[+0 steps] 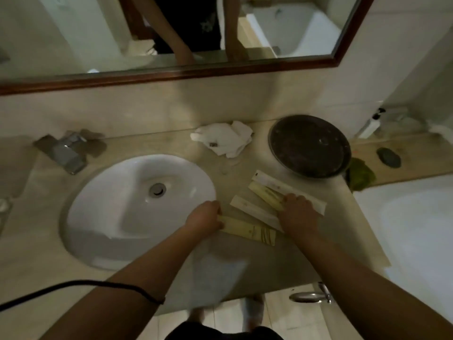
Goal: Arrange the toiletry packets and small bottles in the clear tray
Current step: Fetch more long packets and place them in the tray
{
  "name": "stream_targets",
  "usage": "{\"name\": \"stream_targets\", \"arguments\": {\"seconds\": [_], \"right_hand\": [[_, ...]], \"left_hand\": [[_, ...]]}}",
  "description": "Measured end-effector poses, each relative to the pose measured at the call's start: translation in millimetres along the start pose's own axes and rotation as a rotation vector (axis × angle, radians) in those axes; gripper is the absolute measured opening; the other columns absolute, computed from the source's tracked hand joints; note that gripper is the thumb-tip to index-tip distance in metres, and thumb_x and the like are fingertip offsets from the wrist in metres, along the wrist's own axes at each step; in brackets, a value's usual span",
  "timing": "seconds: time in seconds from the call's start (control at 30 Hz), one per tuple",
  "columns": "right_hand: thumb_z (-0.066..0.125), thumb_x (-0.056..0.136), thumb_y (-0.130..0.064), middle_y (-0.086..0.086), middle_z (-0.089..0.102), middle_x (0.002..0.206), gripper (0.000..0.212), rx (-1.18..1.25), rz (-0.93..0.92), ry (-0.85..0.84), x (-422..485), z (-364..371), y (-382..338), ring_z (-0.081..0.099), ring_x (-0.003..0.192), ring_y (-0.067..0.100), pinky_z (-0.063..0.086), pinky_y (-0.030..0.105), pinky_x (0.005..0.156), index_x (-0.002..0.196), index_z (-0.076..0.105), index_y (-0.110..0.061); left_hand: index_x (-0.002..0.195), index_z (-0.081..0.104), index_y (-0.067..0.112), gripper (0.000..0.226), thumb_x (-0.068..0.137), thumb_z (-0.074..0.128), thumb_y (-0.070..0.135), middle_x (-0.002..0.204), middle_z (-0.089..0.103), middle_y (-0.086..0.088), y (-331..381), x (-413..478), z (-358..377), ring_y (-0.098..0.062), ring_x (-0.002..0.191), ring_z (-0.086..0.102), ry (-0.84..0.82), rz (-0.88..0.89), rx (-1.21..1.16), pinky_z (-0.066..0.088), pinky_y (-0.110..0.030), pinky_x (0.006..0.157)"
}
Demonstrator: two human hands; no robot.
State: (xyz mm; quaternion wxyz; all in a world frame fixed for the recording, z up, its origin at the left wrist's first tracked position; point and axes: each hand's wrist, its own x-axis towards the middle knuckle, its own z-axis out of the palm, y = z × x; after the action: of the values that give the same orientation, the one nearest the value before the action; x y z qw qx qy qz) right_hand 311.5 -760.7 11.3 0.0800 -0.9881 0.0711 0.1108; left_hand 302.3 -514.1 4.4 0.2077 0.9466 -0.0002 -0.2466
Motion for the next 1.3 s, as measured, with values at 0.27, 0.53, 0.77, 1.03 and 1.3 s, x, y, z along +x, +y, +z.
{"name": "stream_targets", "arguments": {"seconds": [0.27, 0.53, 0.77, 1.03, 1.3], "right_hand": [[0.053, 0.092, -0.027, 0.001, 0.065, 0.097, 0.021, 0.063, -0.209, -0.121, 14.5, -18.1, 7.0, 0.056, 0.081, 0.017, 0.052, 0.034, 0.072, 0.106, 0.066, -0.021], [0.063, 0.088, -0.025, -0.006, 0.055, 0.078, 0.018, 0.165, -0.52, 0.038, -23.4, -50.2, -50.0, 0.055, 0.068, 0.014, 0.048, 0.032, 0.057, 0.09, 0.045, -0.026], [0.06, 0.086, -0.04, -0.002, 0.056, 0.085, 0.03, 0.299, -0.866, -0.133, -89.7, -47.4, -149.7, 0.056, 0.073, 0.022, 0.044, 0.035, 0.06, 0.104, 0.043, -0.023], [0.053, 0.094, -0.009, 0.015, 0.064, 0.115, 0.028, 0.29, -1.029, -0.209, -162.7, -8.7, -275.6, 0.062, 0.101, 0.031, 0.045, 0.033, 0.076, 0.122, 0.056, -0.007], [0.051, 0.096, -0.01, 0.008, 0.064, 0.115, 0.023, 0.385, -0.93, -0.359, -213.9, 21.9, -375.5, 0.062, 0.101, 0.022, 0.049, 0.031, 0.073, 0.118, 0.056, -0.012]], "left_hand": [[0.081, 0.051, 0.017, 0.027, 0.071, 0.075, 0.023, 0.094, 0.057, -0.008, 2.0, -26.5, 5.9, -0.026, 0.088, 0.055, 0.112, -0.159, -0.137, 0.04, -0.031, 0.069], [0.083, 0.069, 0.011, 0.011, 0.073, 0.072, 0.016, 0.079, 0.065, -0.003, -32.3, -78.2, -7.9, -0.017, 0.074, 0.059, 0.332, -0.204, -0.471, 0.046, -0.028, 0.065], [0.079, 0.071, 0.012, 0.002, 0.081, 0.072, 0.013, 0.073, 0.066, -0.008, -105.7, -163.7, -23.1, -0.016, 0.063, 0.059, 0.482, -0.267, -0.751, 0.048, -0.028, 0.059], [0.086, 0.071, -0.002, 0.012, 0.083, 0.069, 0.01, 0.089, 0.071, -0.023, -220.5, -274.3, -34.5, -0.022, 0.075, 0.066, 0.651, -0.417, -1.058, 0.056, -0.042, 0.076], [0.083, 0.069, 0.002, 0.011, 0.089, 0.061, 0.007, 0.081, 0.065, -0.015, -306.4, -331.0, -48.4, -0.021, 0.074, 0.06, 0.774, -0.519, -1.087, 0.053, -0.035, 0.072]]}}
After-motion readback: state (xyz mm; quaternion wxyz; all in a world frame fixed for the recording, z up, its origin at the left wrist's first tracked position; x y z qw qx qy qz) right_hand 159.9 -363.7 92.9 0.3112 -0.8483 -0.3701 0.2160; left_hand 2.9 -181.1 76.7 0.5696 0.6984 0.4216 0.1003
